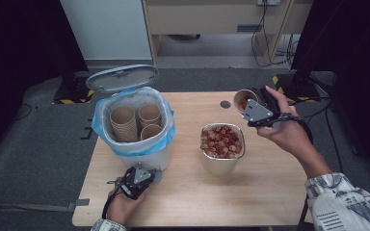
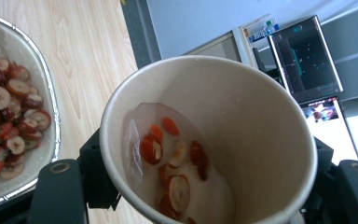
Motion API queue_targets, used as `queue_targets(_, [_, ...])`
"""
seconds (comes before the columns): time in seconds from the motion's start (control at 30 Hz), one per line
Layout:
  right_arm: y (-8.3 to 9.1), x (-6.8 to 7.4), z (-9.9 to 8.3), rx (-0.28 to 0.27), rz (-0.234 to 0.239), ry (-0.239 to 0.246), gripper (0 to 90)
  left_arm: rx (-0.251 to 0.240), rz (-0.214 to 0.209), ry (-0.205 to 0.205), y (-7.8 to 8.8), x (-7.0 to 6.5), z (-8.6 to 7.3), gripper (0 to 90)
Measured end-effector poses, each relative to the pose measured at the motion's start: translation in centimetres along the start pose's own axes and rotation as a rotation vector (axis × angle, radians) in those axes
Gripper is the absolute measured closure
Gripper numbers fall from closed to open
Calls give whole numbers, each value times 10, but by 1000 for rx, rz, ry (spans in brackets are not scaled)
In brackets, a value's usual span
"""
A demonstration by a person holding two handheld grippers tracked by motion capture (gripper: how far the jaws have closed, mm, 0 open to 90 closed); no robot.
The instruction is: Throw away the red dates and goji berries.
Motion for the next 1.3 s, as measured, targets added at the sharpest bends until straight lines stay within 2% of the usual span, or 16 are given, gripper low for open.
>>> queue_targets(0.13, [1, 0, 2, 6, -2, 26, 285, 0, -1, 2, 0, 0, 0, 898])
queue_targets(0.3, [2, -1, 6, 28, -9, 96, 285, -1, -1, 1, 0, 0, 0, 898])
queue_targets(0.47, [3, -1, 7, 40, -11, 131, 285, 0, -2, 2, 0, 0, 0, 897])
queue_targets(0.63, [4, 0, 8, 58, -20, 192, 285, -1, -2, 1, 0, 0, 0, 897])
queue_targets(1.0, [5, -1, 9, 75, -34, 244, 285, 0, -2, 2, 0, 0, 0, 897])
queue_targets(1.3, [8, -7, 11, 93, -53, 305, 285, 0, -2, 1, 0, 0, 0, 897])
Point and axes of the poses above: each handheld gripper's, and its own axes: y roughly backward along the jaws, z roughly out of its top, x roughly to its left, the point moved 7 cm from there along -y, roughly forward along the jaws, and after that the axes turned 14 degrees about y, right-handed, at the moved point
